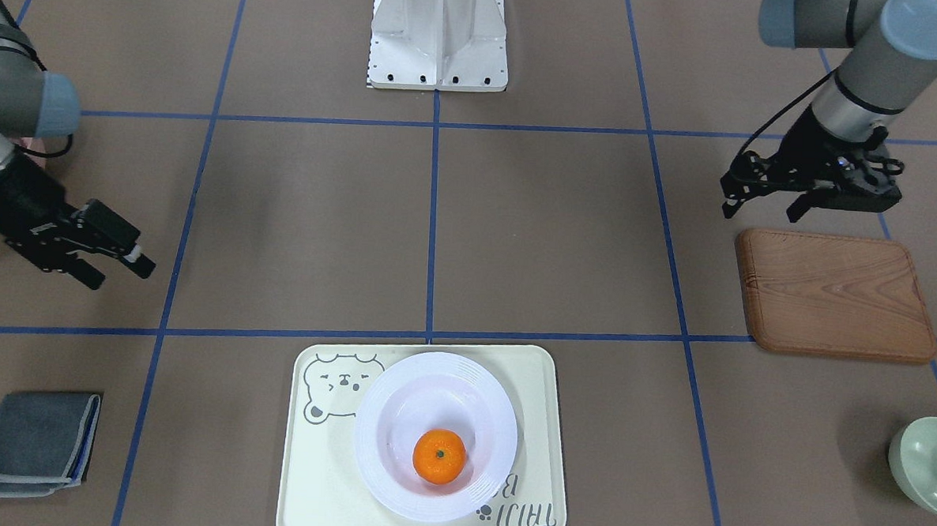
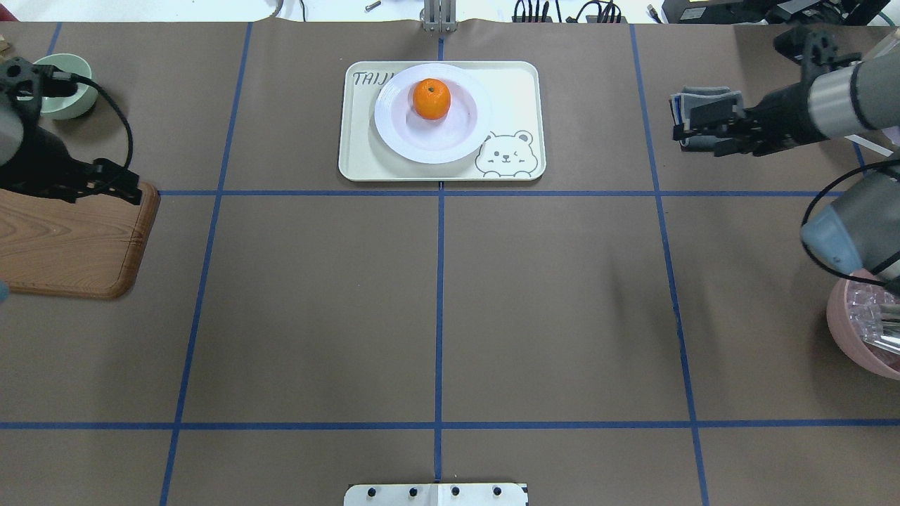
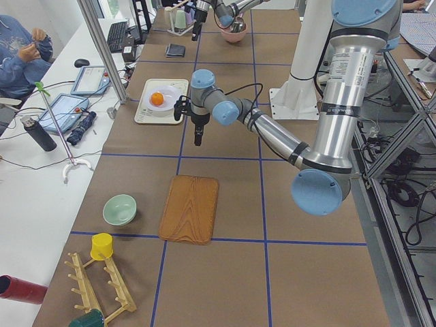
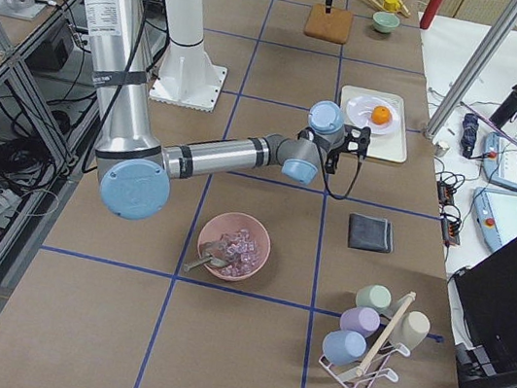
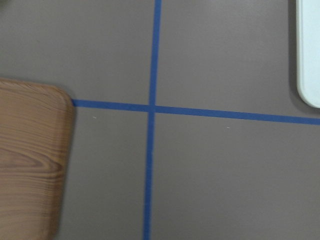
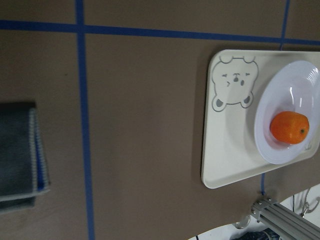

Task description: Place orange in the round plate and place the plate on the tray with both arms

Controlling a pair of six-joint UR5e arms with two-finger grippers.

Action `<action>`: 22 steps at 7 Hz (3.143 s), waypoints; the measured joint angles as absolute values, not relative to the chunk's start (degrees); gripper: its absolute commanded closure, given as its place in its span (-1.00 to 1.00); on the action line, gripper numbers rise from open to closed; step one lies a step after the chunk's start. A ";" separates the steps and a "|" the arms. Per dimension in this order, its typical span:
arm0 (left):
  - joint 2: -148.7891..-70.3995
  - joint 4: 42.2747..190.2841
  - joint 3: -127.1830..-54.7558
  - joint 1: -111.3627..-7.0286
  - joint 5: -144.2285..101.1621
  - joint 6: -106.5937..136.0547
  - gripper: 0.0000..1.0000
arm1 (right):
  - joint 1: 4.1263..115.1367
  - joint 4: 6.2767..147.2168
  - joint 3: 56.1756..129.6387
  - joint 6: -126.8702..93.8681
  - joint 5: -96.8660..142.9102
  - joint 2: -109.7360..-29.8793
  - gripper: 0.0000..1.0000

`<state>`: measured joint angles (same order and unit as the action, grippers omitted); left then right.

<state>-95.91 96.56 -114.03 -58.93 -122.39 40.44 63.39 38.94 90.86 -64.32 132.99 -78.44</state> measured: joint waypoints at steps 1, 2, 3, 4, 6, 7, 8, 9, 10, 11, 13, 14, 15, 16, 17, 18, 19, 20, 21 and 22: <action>-93.30 96.28 -113.46 -62.88 -122.46 31.12 -0.96 | 67.85 42.19 90.88 -54.76 137.16 -81.30 -1.00; -91.62 95.10 -111.86 -67.59 -123.36 21.35 -0.96 | 71.57 44.96 90.84 -44.53 139.38 -85.13 -1.00; -91.05 92.92 -109.90 -71.95 -125.02 13.03 -0.96 | 74.28 48.33 90.81 -35.63 140.22 -88.16 -1.00; -90.99 89.59 -108.39 -75.86 -126.34 6.33 -0.96 | 76.75 53.81 90.81 -26.99 140.48 -89.86 -1.00; -91.51 83.63 -107.03 -79.68 -127.16 0.66 -0.96 | 81.73 67.67 90.88 -10.41 139.90 -90.31 -1.00; -91.64 81.78 -106.32 -81.03 -128.00 -0.13 -0.96 | 83.70 73.71 90.93 -3.75 138.35 -89.85 -1.00; -91.69 80.35 -105.40 -82.66 -130.46 -0.86 -0.96 | 84.57 78.37 90.97 -0.13 136.09 -89.01 -1.00; -91.48 79.89 -104.49 -84.06 -133.44 -1.76 -0.96 | 84.82 82.92 91.02 2.11 134.33 -87.61 -1.00; -91.08 80.05 -103.54 -84.72 -135.00 -2.54 -0.96 | 85.37 88.29 91.04 5.61 133.38 -85.92 -1.00; -90.85 81.10 -102.24 -84.99 -135.60 -3.51 -0.96 | 86.50 94.29 91.08 10.27 132.89 -84.12 -1.00; -90.24 84.70 -99.90 -85.10 -135.94 -5.77 -0.96 | 88.53 101.88 91.34 16.31 131.37 -81.52 -1.00; -90.33 85.29 -99.77 -85.17 -136.45 -5.95 -0.96 | 88.86 102.76 92.03 17.12 130.97 -81.60 -1.00; -90.67 85.42 -99.76 -85.25 -137.11 -5.62 -0.96 | 88.79 102.88 93.32 17.35 130.89 -82.14 -1.00; -90.97 85.51 -99.75 -85.34 -137.33 -5.24 -0.96 | 88.60 102.86 94.41 17.31 131.06 -82.41 -1.00; -91.50 85.50 -99.67 -85.45 -137.37 -5.03 -0.96 | 88.43 102.85 95.37 17.01 131.45 -82.54 -1.00; -92.01 85.46 -99.62 -85.48 -137.39 -4.96 -0.96 | 88.28 102.80 95.99 16.75 131.59 -82.69 -1.00; -92.30 85.46 -99.69 -85.51 -137.47 -4.93 -0.96 | 88.10 102.74 96.16 16.61 131.66 -82.75 -1.00; -92.41 85.49 -99.91 -85.51 -137.55 -4.94 -0.96 | 87.98 102.71 96.17 16.55 131.65 -82.78 -1.00; -92.43 85.51 -100.22 -85.51 -137.54 -4.98 -0.96 | 87.83 102.68 96.07 16.53 131.52 -82.79 -1.00; -92.44 85.52 -100.71 -85.55 -137.47 -5.00 -0.96 | 87.62 102.58 95.95 16.53 131.39 -82.79 -1.00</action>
<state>-92.44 85.52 -100.71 -85.55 -137.47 -5.00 87.62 102.58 95.95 16.53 131.39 -82.79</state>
